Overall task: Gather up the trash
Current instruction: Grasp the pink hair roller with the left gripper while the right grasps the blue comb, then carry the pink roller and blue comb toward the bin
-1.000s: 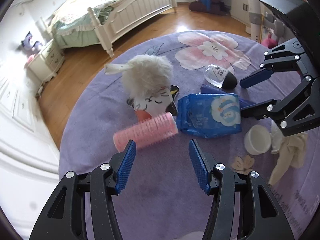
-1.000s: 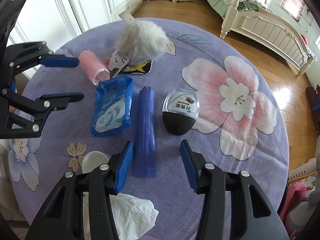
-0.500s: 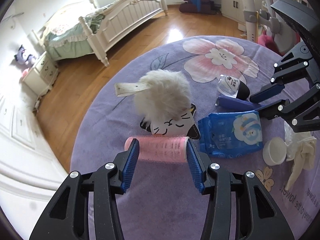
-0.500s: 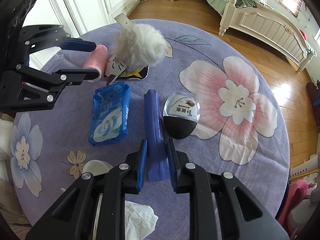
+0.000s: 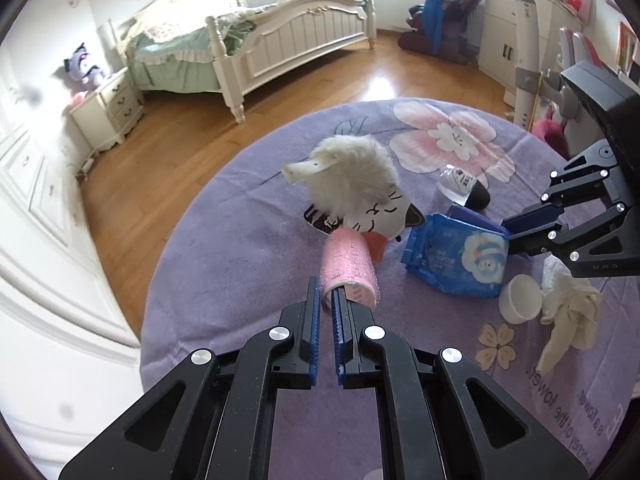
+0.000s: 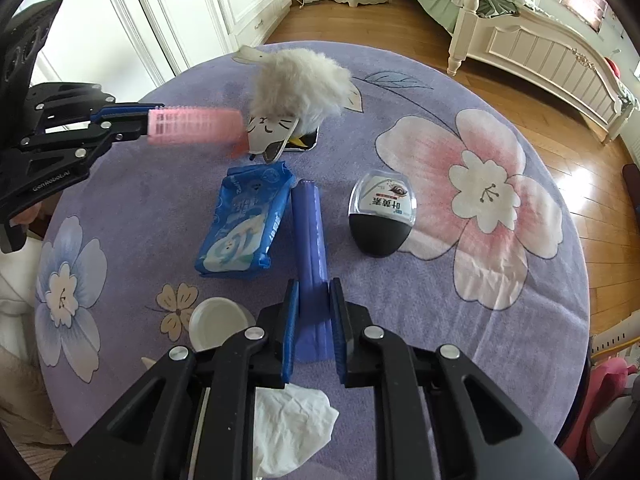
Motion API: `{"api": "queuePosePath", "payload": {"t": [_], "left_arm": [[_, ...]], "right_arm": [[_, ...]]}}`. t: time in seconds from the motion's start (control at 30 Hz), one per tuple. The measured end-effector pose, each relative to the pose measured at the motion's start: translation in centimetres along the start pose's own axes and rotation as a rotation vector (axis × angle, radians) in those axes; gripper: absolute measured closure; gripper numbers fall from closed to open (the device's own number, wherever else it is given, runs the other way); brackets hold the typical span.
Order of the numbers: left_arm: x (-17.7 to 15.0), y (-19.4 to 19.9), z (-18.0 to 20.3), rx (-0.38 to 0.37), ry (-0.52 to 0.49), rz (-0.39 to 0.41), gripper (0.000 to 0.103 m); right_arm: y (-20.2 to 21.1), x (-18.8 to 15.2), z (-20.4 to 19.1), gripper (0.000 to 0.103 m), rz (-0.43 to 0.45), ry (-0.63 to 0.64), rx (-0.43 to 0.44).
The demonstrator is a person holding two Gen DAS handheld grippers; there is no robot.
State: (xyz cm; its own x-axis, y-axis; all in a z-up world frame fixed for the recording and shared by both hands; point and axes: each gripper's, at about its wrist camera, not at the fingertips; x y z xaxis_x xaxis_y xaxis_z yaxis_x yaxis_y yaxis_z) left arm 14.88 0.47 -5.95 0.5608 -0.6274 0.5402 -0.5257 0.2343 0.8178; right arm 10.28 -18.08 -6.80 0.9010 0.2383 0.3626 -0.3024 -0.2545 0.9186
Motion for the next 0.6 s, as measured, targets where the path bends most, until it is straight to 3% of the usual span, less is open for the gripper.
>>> {"api": "queuePosePath", "payload": {"t": [0.33,0.6], "left_arm": [[0.7,3.3,1.9,0.009,-0.007,0.034,0.096],[4.1,4.6,5.3,-0.01,-0.049,0.077,0.096]], "right_arm": [[3.2,-1.3,1.3,0.088,0.048,-0.016,0.035],[5.8,-2.6,3.6,0.089,0.082,-0.047,0.017]]}}
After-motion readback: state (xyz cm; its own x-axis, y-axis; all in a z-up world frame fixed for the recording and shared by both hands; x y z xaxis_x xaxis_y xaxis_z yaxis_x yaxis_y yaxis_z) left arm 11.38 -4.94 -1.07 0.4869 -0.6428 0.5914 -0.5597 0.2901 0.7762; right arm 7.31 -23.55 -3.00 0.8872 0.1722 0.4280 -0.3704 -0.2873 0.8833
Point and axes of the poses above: each gripper's, at about its wrist camera, not at the fingertips, and y roughly against the way its jaws point, z to its right, x to its top, and after that the axes turned 10 degrees about -y, right-handed
